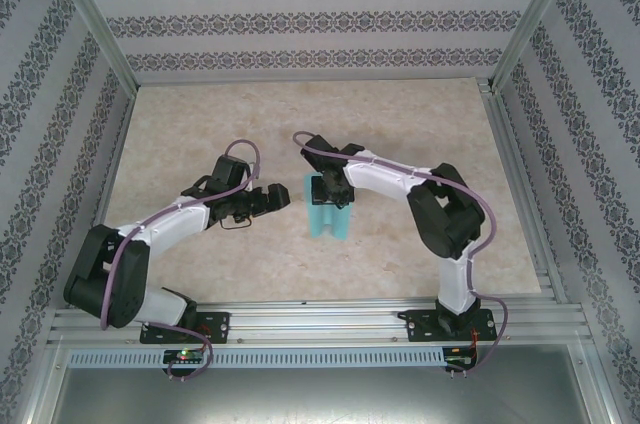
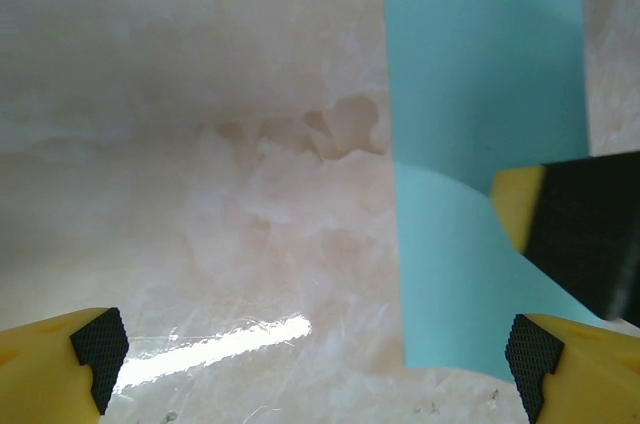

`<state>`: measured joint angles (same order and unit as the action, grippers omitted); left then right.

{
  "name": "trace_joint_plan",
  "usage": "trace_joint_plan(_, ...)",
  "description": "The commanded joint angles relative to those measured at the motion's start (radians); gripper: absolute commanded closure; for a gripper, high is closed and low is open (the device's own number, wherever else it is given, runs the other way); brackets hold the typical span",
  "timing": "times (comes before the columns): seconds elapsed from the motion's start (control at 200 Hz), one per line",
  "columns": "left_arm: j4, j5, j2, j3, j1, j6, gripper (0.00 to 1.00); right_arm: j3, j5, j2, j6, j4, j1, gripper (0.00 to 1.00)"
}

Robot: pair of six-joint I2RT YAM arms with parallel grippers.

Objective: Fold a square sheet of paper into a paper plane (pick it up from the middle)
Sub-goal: Fold the square sheet of paper in half at the center of the table.

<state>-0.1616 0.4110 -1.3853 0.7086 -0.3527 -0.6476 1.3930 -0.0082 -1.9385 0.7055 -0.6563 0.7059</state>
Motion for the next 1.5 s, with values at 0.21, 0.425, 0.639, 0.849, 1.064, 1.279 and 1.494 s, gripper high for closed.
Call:
trace_joint_plan(0.21, -0.055, -0.172, 0.139, -0.038, -0.008, -0.033, 0.00, -0.288, -0.453, 0.177, 0.253, 0.695, -0.086, 0.56)
trace_joint_plan(0.425, -0.050, -0.156, 0.161, -0.044, -0.008, -0.034, 0.00, -0.358, -0.541, 0.099, 0.393, 0.958, -0.100, 0.55)
trace_joint_plan(0.639, -0.053, -0.135, 0.158, -0.043, -0.008, -0.027, 0.00, -0.418, -0.470, 0.078, 0.381, 0.930, -0.108, 0.55)
trace_joint_plan(0.849, -0.046, -0.109, 0.139, -0.035, -0.009, -0.021, 0.00, -0.435, -0.417, 0.088, 0.303, 0.792, -0.120, 0.52)
trace_joint_plan(1.064, -0.043, -0.091, 0.119, -0.022, -0.009, -0.017, 0.00, -0.399, -0.408, 0.119, 0.206, 0.625, -0.144, 0.45)
trace_joint_plan(1.279, -0.030, -0.062, 0.101, -0.015, -0.008, -0.017, 0.00, -0.354, -0.351, 0.153, 0.123, 0.473, -0.157, 0.37)
trace_joint_plan(1.494, -0.035, -0.046, 0.082, -0.002, -0.008, -0.005, 0.00, -0.374, -0.358, 0.161, 0.111, 0.462, -0.175, 0.41)
